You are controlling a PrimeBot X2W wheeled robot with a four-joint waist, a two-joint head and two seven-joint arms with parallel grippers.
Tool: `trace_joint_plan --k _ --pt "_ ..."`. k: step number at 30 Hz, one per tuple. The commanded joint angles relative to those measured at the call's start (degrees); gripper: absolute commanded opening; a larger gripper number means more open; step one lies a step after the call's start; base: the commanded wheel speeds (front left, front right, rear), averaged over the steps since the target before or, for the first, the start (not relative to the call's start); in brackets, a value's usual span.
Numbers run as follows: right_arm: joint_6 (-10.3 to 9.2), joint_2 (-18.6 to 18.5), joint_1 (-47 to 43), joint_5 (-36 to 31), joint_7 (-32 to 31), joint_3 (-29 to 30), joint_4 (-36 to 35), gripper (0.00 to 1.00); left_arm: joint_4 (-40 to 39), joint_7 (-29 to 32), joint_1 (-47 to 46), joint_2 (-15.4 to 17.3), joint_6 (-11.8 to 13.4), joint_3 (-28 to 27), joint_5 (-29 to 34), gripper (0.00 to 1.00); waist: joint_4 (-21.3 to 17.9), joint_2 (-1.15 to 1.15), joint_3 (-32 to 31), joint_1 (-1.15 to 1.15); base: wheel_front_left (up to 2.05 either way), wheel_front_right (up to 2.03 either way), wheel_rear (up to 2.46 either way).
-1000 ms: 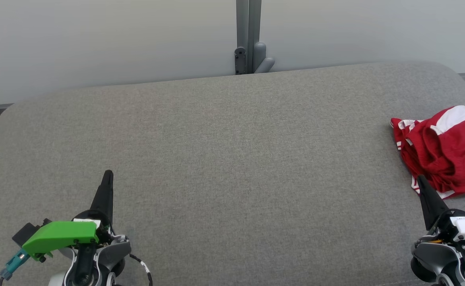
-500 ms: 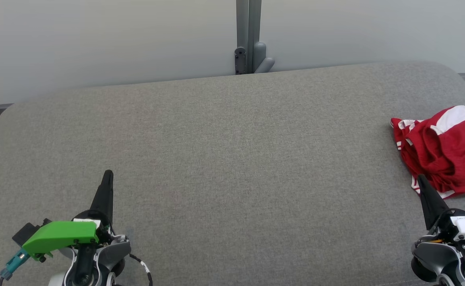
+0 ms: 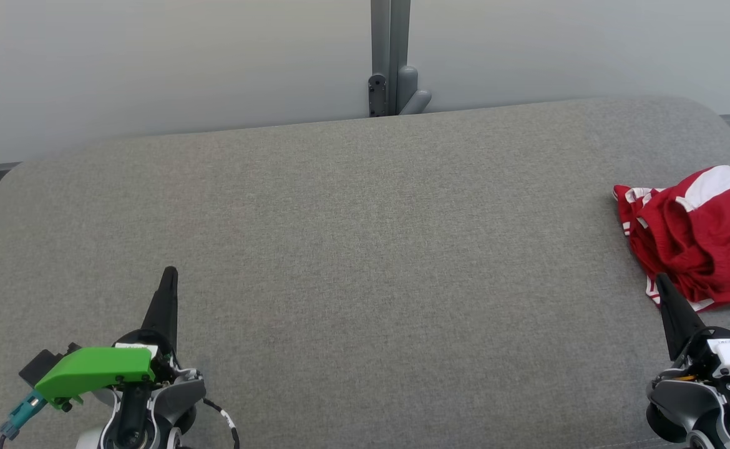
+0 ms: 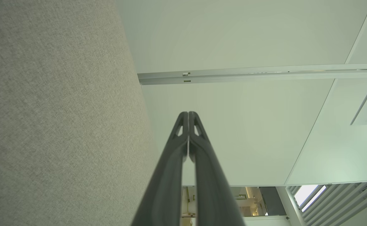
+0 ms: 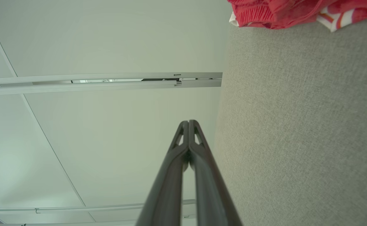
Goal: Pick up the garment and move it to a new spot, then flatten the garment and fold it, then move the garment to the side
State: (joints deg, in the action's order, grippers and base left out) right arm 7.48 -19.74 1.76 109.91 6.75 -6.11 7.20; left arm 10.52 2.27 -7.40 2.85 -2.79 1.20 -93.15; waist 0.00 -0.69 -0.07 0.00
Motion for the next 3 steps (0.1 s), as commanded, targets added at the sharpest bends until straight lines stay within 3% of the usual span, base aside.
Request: trace_joint_plan --k 1,3 --pt "0.02 -0.3 -0.4 0.7 0.3 -0.1 -0.2 0.0 -0.2 0.0 -0.5 0.0 -0.3 -0.2 -0.2 0.0 0.0 0.69 0.0 0.0 0.0 0.0 0.0" --pt "0.01 -0.4 -0.4 0.7 0.4 -0.2 -0.3 0.0 -0.2 0.0 -0.5 0.0 -0.3 -0.2 -0.2 0.0 0.0 0.69 0.0 0.0 0.0 0.0 0.0"
